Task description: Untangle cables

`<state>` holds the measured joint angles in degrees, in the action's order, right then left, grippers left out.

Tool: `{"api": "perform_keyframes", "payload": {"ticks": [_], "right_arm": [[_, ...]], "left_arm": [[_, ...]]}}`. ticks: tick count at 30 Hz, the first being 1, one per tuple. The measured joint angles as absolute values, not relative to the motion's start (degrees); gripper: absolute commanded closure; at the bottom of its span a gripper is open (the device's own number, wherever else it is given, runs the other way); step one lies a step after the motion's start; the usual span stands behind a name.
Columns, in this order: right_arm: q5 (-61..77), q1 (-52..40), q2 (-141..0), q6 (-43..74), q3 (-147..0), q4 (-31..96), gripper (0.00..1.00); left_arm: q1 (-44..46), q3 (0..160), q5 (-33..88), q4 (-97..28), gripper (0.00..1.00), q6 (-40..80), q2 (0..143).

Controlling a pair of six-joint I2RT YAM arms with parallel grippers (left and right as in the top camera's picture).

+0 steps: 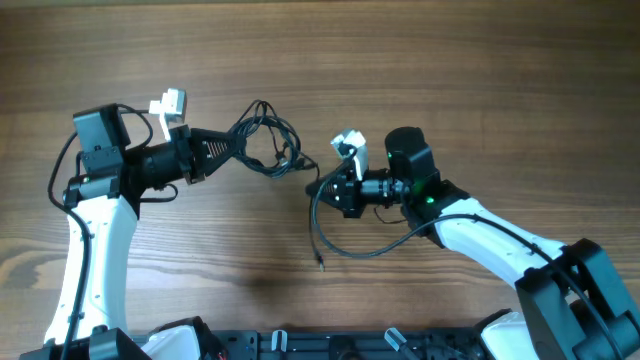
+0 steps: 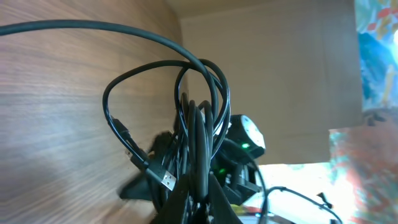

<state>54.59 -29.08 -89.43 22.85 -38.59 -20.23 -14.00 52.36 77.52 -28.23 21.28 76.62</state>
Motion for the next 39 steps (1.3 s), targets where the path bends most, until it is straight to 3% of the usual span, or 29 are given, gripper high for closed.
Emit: {"api": "perform_keyframes", "payload": {"ticks": [5,13,19,26,39], "right_arm": [[70.89,-27.88,-89.56,30.74,-38.52,-23.49,0.95],[80.71,-27.7,-90.08,55.27,-38.06,-60.45,0.95],[77.12,-27.7,-90.08,58.63,-38.06,-53.76,0.96],[64.4,-27.7,-90.08,49.84,-38.06,-39.64,0.95],[51.94,-25.63,-90.11,48.77,-38.04,-38.28,0.95]], "left_arm": [[-13.89,52.36,73.25,-28.23,0.96,19.97,76.62],[-5.96,52.36,67.48,-28.25,0.96,19.55,76.62],[0.05,52.36,64.71,-27.97,0.96,19.55,76.62],[0.16,52.36,65.73,-27.81,0.96,19.55,76.62],[3.53,52.36,65.82,-29.5,0.96,12.43,76.62]]}}
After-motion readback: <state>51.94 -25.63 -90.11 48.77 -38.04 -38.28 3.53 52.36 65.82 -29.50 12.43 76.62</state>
